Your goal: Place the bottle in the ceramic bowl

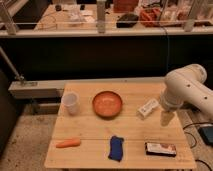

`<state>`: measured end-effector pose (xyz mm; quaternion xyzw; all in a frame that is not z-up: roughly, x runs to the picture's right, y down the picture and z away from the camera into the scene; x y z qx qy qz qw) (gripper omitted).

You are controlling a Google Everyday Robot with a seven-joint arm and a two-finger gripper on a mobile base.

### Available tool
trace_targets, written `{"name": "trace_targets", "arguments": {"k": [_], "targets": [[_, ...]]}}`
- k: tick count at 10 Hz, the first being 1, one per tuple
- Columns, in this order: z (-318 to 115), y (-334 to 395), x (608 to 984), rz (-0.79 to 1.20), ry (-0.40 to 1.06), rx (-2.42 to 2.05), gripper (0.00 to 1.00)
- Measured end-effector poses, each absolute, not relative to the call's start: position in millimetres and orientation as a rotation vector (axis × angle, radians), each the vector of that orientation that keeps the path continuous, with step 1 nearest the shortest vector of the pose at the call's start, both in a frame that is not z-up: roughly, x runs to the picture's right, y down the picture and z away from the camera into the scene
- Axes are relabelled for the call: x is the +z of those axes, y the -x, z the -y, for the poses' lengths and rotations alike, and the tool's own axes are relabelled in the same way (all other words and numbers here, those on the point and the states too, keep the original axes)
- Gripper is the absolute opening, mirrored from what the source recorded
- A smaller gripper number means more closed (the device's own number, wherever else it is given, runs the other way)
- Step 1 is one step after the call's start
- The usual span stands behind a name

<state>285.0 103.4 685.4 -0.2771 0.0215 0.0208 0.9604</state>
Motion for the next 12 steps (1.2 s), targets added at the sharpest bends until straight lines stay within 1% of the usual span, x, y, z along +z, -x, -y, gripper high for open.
{"name": "trace_targets", "arguments": {"k": [3,6,9,12], "targets": [[-82,-266,709,-0.051,0.555,-0.018,0.8],[-81,-262,716,-0.059,0.553,-0.045,0.8],[-73,-258,740,-0.041,0.552,-0.078,0.8],[-71,-258,751,-0.038,0.557,-0.107,0.8]]}}
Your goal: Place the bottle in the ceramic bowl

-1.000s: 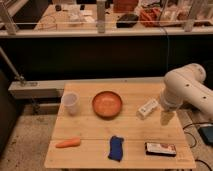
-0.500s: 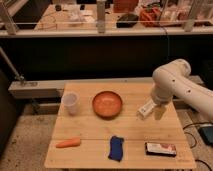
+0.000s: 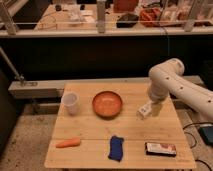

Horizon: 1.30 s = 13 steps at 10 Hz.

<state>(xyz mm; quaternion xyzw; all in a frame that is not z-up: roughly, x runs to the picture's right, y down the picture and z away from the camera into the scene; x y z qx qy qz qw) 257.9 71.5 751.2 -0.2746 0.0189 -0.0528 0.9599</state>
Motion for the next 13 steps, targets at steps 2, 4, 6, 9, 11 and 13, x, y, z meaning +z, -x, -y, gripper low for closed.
{"name": "trace_targets", "arguments": {"k": [2,4,6,9,11,13], "targets": [[-72,-258,765,-0.029,0.558,-0.116,0.8],[-70,-259,777,-0.023,0.559,-0.125,0.8],[-70,-260,787,-0.019,0.562,-0.141,0.8],[-75,-260,801,-0.007,0.566,-0.169,0.8],[-77,-260,809,0.003,0.57,-0.196,0.8],[-79,-258,817,0.015,0.571,-0.22,0.8]]}}
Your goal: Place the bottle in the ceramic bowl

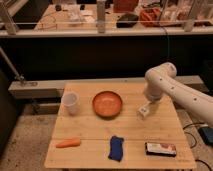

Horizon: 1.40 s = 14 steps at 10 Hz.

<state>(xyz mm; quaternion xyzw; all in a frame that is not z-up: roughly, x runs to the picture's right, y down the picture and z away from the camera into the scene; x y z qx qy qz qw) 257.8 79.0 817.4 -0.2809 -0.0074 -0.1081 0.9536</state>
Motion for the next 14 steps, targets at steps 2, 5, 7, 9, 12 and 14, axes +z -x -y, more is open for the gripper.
{"name": "trace_targets", "arguments": {"k": [2,5,7,9,12,14], "targets": [[-82,-256,823,0.026,0.572,-0.234,0.8],[-89,-253,830,0.042,0.577,-0.261,0.8],[-92,-249,834,0.054,0.58,-0.279,0.8],[-96,-249,837,0.063,0.584,-0.291,0.8],[-101,-248,840,0.079,0.594,-0.312,0.8],[-104,-244,844,0.09,0.602,-0.327,0.8]]}}
